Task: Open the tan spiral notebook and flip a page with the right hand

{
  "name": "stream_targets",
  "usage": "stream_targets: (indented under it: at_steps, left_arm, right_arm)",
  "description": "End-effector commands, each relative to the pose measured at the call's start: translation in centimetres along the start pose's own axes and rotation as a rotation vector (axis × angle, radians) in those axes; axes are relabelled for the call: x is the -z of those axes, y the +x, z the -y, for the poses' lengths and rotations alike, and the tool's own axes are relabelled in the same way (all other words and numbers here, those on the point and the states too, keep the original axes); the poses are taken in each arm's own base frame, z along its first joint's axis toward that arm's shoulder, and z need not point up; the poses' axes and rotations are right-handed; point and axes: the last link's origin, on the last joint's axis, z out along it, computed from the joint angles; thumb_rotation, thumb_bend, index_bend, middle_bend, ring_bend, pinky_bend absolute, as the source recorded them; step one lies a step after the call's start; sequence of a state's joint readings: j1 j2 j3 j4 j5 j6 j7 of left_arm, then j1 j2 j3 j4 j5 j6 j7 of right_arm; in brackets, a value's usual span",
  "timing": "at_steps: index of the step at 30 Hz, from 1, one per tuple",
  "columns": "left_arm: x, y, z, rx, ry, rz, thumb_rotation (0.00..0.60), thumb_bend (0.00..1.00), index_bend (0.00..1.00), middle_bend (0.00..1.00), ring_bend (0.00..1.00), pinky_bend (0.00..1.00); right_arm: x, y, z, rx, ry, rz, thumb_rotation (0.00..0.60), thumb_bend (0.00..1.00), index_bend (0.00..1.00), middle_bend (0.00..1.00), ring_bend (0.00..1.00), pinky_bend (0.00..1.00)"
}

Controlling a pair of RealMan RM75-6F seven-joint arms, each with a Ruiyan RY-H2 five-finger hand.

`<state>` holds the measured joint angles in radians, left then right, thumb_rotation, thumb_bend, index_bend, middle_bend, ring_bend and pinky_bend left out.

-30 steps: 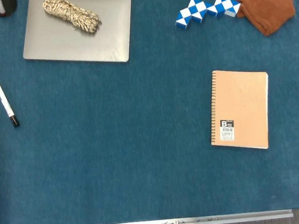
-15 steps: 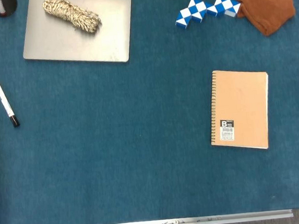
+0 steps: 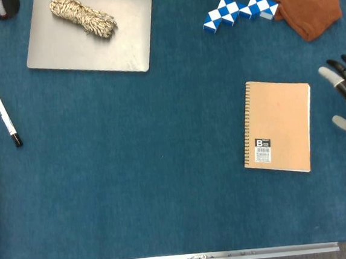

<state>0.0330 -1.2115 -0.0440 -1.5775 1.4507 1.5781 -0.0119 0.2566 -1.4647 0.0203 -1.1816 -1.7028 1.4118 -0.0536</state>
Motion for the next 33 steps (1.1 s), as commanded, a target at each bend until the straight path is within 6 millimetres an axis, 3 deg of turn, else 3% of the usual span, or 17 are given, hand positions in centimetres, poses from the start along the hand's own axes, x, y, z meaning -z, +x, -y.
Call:
stream_targets:
  at_steps: [1,16,33]
  left_arm:
    - [0.1,-0.1,0.1,0.001,0.002,0.001,0.6,0.06,0.27,0.23,0.2,0.36]
    - [0.0,-0.2,0.2,0.004,0.007,0.004,0.6,0.06,0.27,0.23,0.2,0.36]
    - [0.3,-0.2,0.7,0.003,0.019,0.01,0.6,0.06,0.27,0.23,0.2,0.36]
  right_arm:
    - [0.0,-0.9,0.4,-0.002,0.018,0.028,0.6,0.0,0.16,0.16,0.08,0.2]
    - [1.7,-4.0,0.7,-0.001,0.027,0.124,0.6,0.0,0.16,0.16,0.08,0.19]
    - [0.6,-5.9,2.0,-0.023,0.025,0.139,0.6,0.0,0.16,0.15,0.08,0.19]
